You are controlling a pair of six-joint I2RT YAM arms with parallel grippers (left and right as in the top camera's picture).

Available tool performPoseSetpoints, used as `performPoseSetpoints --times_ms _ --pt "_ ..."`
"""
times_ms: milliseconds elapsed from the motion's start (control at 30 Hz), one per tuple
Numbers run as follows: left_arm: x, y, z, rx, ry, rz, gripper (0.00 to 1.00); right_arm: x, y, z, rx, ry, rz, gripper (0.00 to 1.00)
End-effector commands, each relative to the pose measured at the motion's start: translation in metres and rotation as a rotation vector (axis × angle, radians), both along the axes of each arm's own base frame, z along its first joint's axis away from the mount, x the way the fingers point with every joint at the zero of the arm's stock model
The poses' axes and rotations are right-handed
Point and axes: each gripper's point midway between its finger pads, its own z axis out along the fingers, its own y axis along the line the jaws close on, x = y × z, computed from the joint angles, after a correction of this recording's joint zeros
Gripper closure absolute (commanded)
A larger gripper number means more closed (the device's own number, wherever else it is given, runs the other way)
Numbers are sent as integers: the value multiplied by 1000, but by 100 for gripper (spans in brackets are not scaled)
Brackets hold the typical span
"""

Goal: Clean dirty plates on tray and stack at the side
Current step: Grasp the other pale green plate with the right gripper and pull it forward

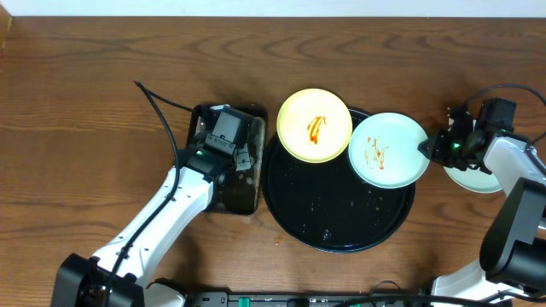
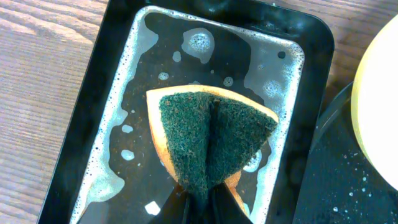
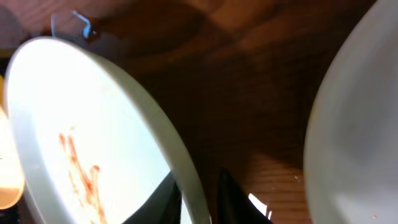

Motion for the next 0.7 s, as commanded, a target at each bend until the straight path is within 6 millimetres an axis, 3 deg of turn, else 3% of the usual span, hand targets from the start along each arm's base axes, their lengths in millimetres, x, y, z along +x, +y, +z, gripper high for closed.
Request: performPoseSetpoints --times_ms 0,67,267,667 --pt "-1 4 -4 5 10 24 92 6 3 16 2 -49 9 94" --pt "-1 4 -4 5 10 24 92 8 3 27 -8 -80 10 99" --pt "-1 4 -4 5 10 24 92 2 6 45 -14 -97 15 99" --pt "-1 2 -4 -3 12 20 92 -54 54 31 37 155 121 99"
